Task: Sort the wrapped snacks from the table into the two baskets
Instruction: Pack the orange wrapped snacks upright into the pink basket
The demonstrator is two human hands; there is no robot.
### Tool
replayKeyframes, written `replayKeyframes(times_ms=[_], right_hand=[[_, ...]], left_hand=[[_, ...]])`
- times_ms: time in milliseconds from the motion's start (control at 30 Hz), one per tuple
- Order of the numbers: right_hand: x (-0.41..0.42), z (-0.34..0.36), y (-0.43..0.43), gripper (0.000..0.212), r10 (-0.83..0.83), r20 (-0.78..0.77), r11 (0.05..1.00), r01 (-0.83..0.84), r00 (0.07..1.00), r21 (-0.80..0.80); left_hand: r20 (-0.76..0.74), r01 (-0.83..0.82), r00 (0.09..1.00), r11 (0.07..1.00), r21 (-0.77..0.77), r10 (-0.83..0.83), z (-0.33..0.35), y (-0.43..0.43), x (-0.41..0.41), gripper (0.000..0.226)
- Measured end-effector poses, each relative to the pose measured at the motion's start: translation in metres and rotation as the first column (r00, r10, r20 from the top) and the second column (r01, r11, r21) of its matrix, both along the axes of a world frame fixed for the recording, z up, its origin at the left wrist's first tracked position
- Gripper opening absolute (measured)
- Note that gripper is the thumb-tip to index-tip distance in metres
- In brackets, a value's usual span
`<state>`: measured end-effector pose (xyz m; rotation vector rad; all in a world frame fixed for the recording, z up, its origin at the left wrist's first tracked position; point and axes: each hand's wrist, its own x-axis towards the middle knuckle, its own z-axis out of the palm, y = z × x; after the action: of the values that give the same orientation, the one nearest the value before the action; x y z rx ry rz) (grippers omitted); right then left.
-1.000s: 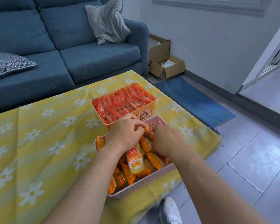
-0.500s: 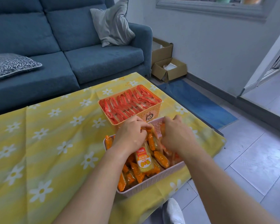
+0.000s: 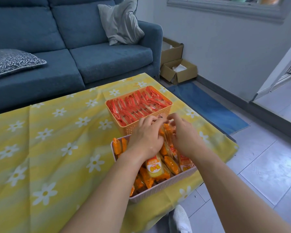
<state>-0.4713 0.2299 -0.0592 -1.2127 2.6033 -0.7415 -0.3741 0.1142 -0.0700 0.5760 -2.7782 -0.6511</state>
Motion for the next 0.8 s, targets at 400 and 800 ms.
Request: replayKeyframes(times_ms=[400,800], right_hand=[[0.017,0.009,0.012,0.024,0.055,-0.27,0.867,0.088,0.961,0.491],[0.025,-0.008,0.004,0.027,0.133,-0.415,0.75,0.182,0.9,0.635]], left_hand=[[0.119,-0.007,0.993,0.997,-0.082,0.016,0.0,0.006,-0.008,0.04],[0.12,-0.023,0.992,0.998,-0.054,0.029,-0.003,0.006,-0.007,0.04]])
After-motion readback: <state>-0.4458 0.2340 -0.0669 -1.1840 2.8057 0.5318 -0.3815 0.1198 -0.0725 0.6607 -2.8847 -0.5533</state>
